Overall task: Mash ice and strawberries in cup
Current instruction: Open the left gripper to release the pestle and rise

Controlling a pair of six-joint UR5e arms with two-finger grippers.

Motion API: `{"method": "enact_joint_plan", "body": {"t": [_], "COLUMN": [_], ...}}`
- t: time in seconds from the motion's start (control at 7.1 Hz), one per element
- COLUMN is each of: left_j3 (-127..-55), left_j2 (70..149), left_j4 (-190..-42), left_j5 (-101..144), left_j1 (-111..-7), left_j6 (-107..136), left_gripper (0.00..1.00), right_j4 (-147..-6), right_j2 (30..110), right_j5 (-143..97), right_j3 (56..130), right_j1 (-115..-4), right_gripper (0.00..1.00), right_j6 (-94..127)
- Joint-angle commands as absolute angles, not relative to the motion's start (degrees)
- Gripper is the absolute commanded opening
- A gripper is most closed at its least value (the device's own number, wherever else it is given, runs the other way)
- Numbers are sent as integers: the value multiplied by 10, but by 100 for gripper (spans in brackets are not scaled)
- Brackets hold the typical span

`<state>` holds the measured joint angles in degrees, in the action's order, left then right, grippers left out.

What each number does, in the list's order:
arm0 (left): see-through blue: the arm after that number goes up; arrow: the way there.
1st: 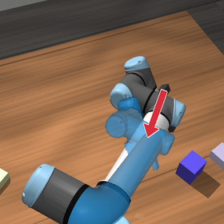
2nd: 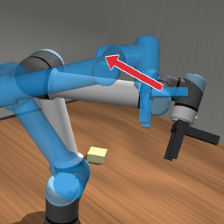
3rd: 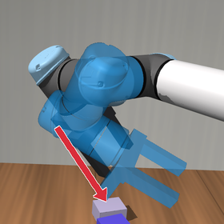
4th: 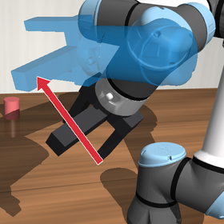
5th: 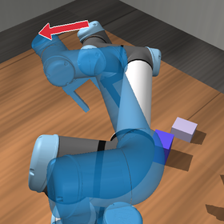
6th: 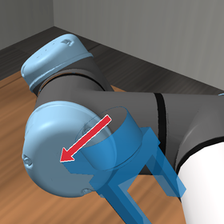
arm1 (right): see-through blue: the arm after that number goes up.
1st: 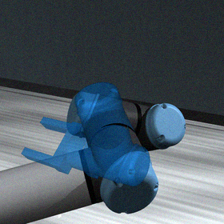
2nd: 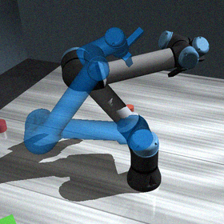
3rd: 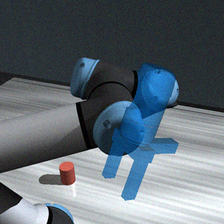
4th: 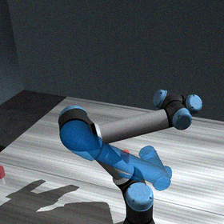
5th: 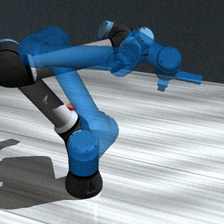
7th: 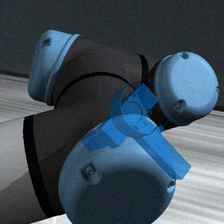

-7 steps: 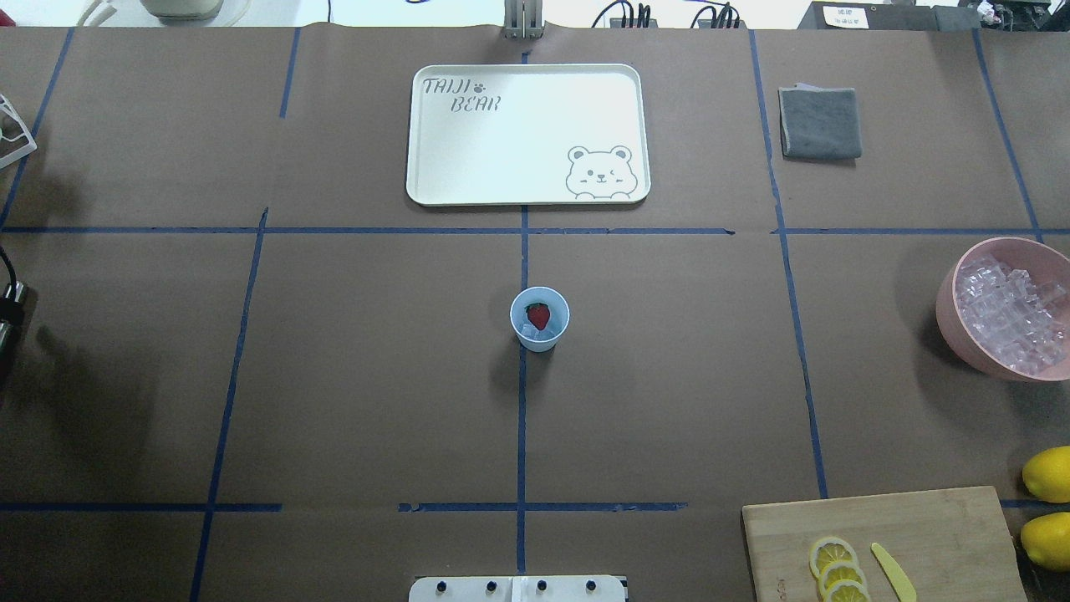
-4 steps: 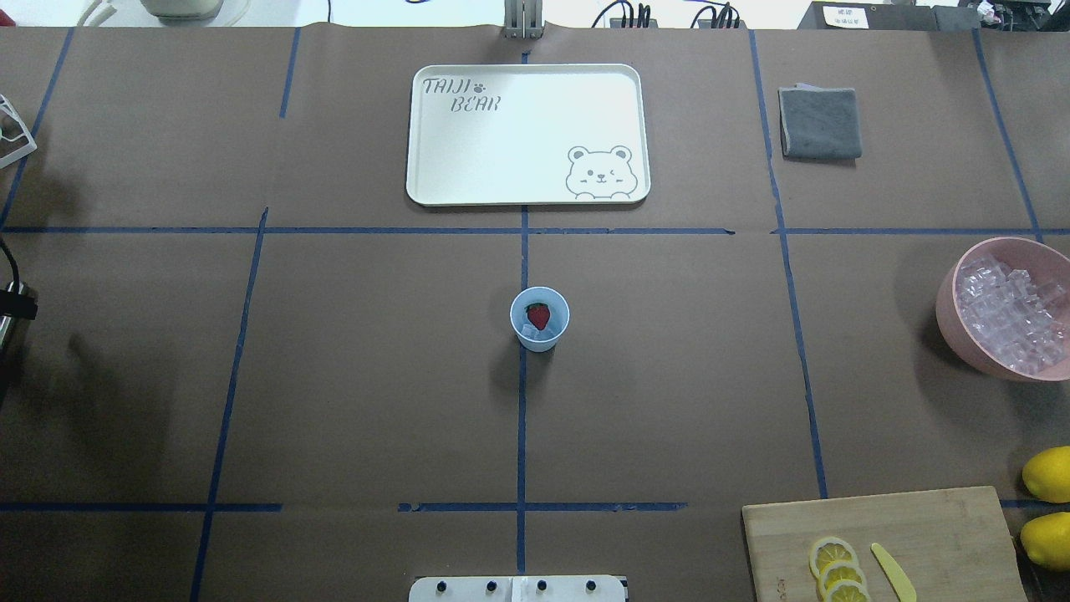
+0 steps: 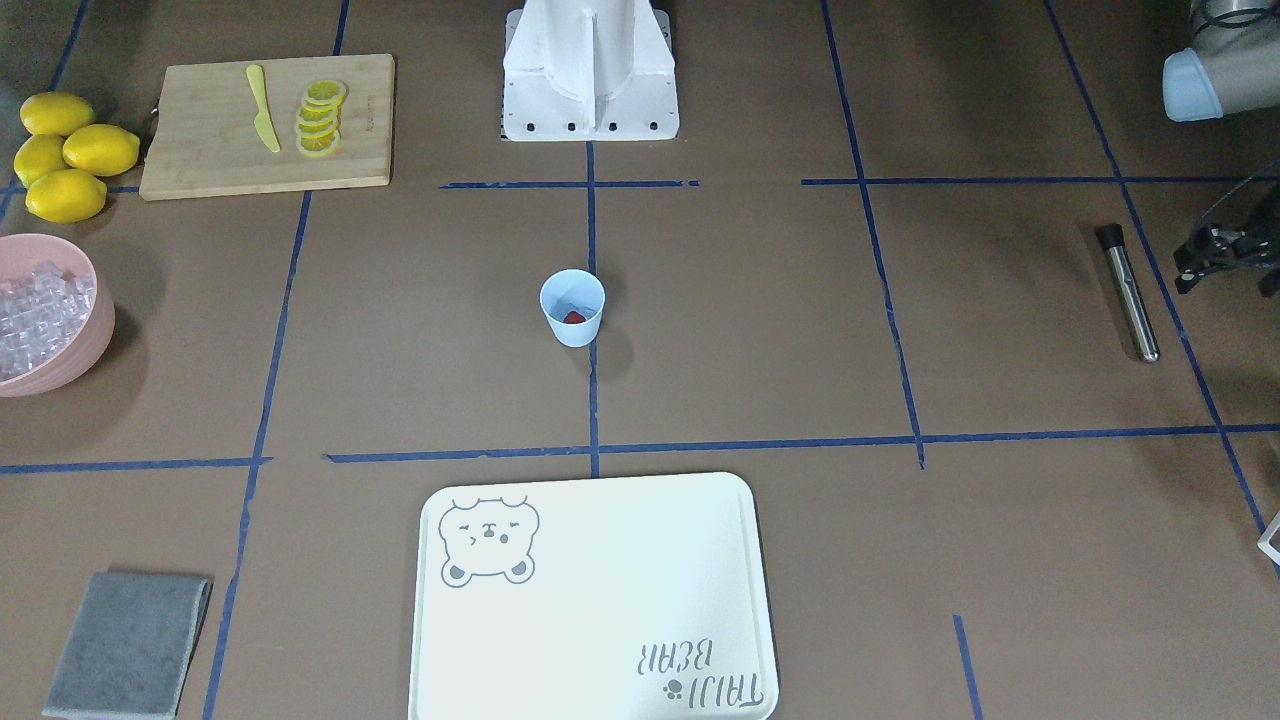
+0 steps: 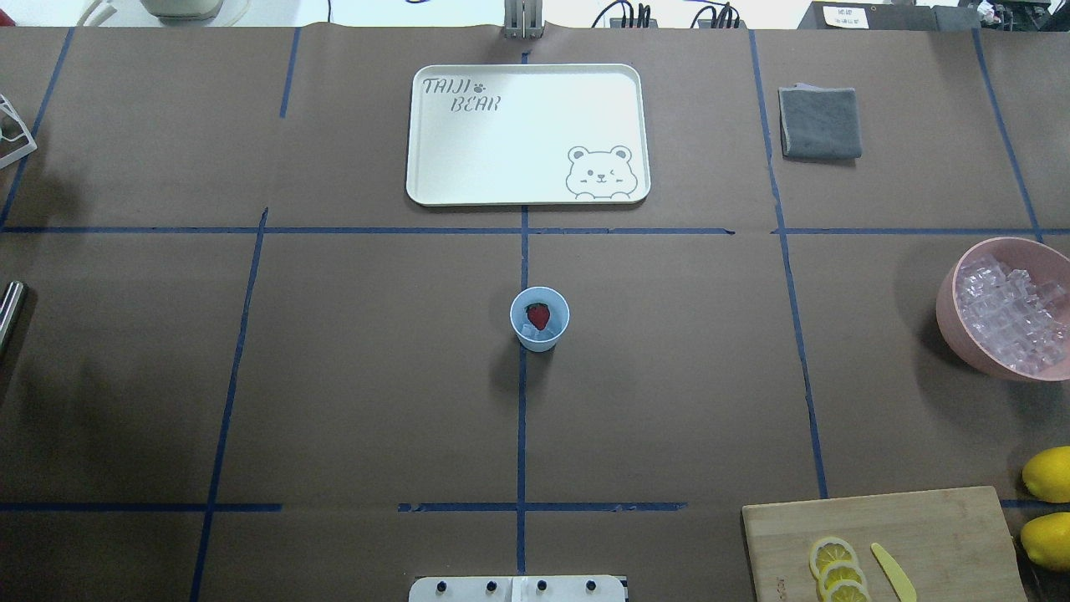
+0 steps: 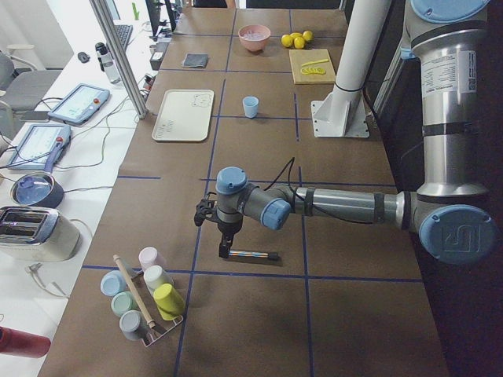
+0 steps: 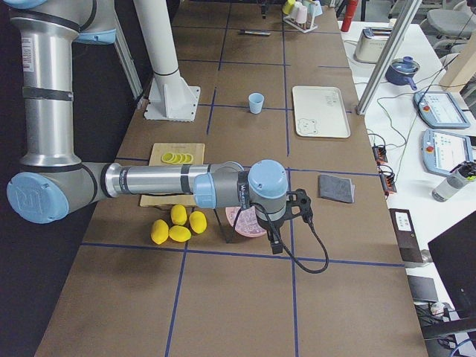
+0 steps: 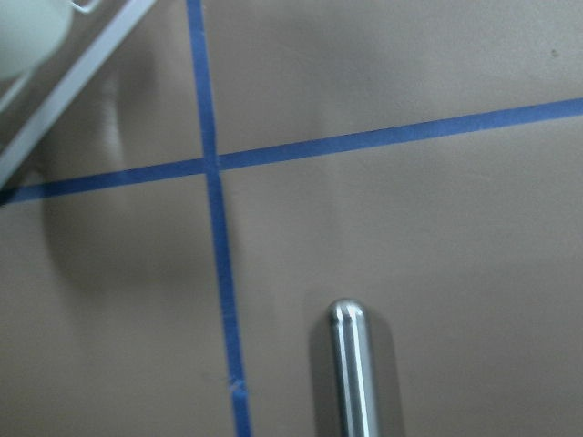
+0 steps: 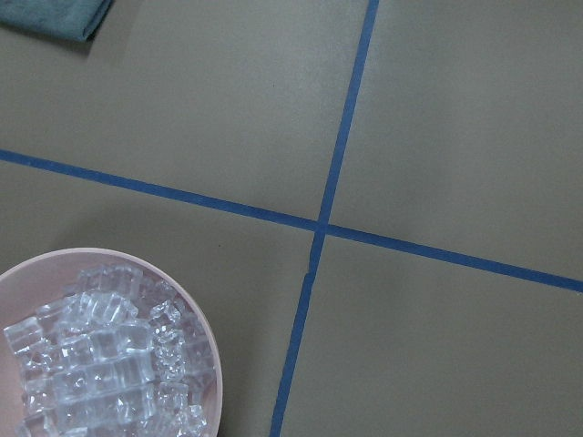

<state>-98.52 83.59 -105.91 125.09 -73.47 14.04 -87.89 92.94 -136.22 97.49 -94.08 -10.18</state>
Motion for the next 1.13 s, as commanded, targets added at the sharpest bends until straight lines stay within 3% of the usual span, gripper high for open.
{"method": "enact_joint_plan", "body": {"t": [0.0, 0.42, 0.99], "left_j3": [-992, -988, -942], "left_j2": [856, 879, 883], "left_j4": [-950, -837, -837], "left_j5": [1321, 1344, 1346], "left_j1": [-816, -909, -918], "left_j6": [12, -74, -69], "left_gripper": [100, 100, 100], "right_j4": [-882, -883, -880], "right_j2": [932, 934, 940], "right_j5": [-1368, -1369, -1403], "right_j3": [970, 965, 936], "right_j1": [-941, -941, -941], "right_gripper": [99, 99, 99], "right_j6": [-102, -102, -105]}}
